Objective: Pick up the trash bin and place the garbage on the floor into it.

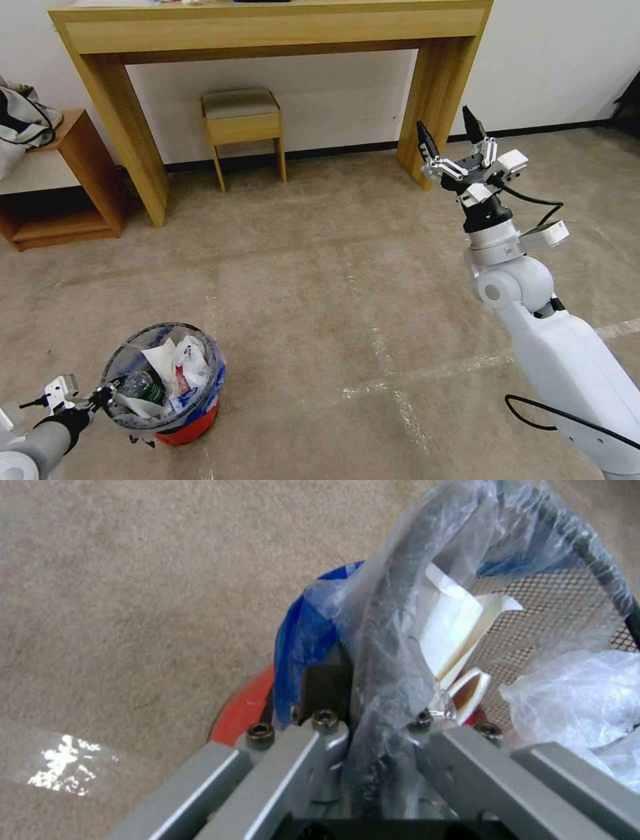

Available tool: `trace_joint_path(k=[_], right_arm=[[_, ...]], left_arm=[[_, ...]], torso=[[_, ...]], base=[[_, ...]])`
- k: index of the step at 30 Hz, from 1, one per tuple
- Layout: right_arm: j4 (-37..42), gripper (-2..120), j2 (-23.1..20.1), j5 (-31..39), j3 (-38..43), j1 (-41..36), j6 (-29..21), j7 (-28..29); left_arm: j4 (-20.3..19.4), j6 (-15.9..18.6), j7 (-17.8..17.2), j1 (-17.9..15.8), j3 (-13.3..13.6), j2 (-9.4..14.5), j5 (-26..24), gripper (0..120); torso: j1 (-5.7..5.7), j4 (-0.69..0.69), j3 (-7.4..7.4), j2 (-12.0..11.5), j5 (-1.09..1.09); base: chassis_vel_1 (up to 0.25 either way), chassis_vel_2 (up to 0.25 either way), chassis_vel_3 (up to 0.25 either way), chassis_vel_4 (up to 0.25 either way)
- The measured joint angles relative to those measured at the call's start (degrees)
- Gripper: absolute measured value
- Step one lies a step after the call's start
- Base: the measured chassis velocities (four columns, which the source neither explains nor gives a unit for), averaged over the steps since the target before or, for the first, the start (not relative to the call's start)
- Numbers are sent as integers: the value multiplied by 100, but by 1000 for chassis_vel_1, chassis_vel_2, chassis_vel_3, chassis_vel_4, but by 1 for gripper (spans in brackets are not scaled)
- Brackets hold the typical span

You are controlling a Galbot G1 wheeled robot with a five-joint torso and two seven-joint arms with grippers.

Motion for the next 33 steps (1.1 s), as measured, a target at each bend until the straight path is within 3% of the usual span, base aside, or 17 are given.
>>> trace_joint_path(k=[9, 33], right_arm=[[-66, 100, 53, -77, -86, 6, 23, -6], [-135, 100, 67, -119, -163, 21, 86, -11]], left_arm=[[274, 0, 11, -133, 31, 25, 45, 1], [510, -6, 31, -235, 58, 33, 113, 1]], torso=[[0, 0, 0, 0, 0], [0, 1, 0, 0, 1]], base=[[0, 0, 0, 0], [0, 0, 0, 0]])
